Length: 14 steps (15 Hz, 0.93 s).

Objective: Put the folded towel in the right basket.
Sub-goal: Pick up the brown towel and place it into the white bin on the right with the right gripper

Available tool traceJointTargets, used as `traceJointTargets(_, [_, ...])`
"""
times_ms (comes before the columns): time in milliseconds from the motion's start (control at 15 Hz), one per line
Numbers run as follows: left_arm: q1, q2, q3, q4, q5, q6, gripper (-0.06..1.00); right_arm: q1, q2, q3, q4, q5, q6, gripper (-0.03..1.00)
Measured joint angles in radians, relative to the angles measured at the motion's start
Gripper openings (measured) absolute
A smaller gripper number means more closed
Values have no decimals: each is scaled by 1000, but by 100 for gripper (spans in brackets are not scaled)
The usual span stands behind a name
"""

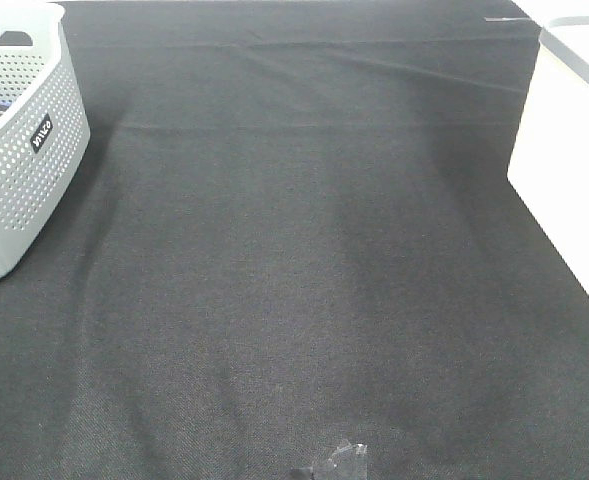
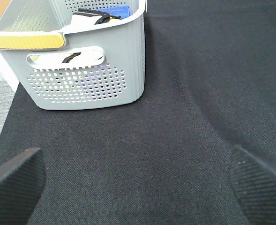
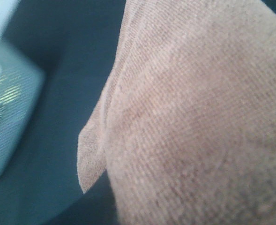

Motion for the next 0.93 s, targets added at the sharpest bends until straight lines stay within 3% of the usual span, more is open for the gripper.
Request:
traceJointTargets(133, [0,0,0,0,0,0,99,-151,-23,0,-127,9,4,16])
traceJointTargets(400, [0,0,0,0,0,0,99,-312,-32,94,-306,9,47,16])
traceJointTargets(600, [0,0,0,0,0,0,99,-353,13,267,-331,9,53,16])
traceJointTargets(800, [0,0,0,0,0,0,99,-353,73,330,-358,10,109,18])
traceJointTargets(867, [0,0,0,0,0,0,99,-353,83,332,-387,10,123,30])
traceJointTargets(933, [0,0,0,0,0,0,99,-353,84,332,-419,10,129,52])
